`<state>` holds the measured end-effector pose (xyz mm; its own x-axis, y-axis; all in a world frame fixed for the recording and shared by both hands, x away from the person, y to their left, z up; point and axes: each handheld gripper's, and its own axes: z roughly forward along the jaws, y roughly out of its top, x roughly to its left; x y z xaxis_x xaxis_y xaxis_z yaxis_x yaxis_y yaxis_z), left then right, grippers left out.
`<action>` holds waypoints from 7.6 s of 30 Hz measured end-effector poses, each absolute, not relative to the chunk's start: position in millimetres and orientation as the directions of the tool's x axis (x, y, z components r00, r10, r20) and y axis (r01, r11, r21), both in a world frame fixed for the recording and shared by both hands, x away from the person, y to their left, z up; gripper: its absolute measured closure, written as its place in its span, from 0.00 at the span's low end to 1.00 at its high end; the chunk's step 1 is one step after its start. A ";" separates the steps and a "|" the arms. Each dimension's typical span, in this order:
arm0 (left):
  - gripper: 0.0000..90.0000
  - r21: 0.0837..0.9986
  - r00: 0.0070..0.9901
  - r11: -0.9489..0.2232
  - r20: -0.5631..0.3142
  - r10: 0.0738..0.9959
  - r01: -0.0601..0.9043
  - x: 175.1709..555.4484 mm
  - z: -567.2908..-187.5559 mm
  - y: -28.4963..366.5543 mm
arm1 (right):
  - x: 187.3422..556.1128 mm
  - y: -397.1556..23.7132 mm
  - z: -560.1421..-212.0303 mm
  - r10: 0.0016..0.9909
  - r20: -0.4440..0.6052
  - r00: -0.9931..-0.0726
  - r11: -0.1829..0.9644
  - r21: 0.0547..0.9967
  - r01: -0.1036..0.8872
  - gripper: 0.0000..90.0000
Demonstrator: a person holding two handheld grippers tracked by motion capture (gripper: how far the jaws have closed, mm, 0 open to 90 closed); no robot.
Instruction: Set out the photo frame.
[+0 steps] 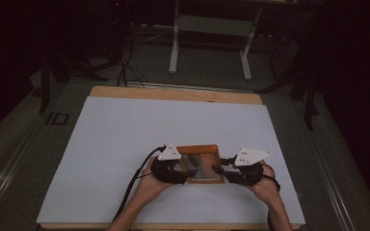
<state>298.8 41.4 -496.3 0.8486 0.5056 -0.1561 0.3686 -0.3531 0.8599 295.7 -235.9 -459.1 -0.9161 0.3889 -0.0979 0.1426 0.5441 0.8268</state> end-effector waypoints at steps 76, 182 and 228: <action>0.65 0.875 0.812 -0.294 -0.168 0.559 0.384 295.2 -469.8 84.6 | 310.8 -204.7 -467.1 0.482 0.097 -0.871 0.408 0.854 0.322 0.65; 0.58 0.844 0.755 -0.175 -0.338 0.562 0.508 329.3 -503.7 126.1 | 327.9 -181.2 -504.4 0.547 0.218 -0.808 0.321 0.837 0.443 0.72; 0.55 0.857 0.617 -0.147 -0.226 0.754 0.493 319.4 -478.9 177.4 | 329.6 -246.3 -474.5 0.592 0.242 -0.769 0.214 0.873 0.439 0.54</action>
<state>319.4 177.4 -478.9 0.6171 0.7537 -0.2260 0.4932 -0.1467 0.8574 329.6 -246.3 -474.5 -0.7689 0.5919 0.2418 0.4391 0.2140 0.8726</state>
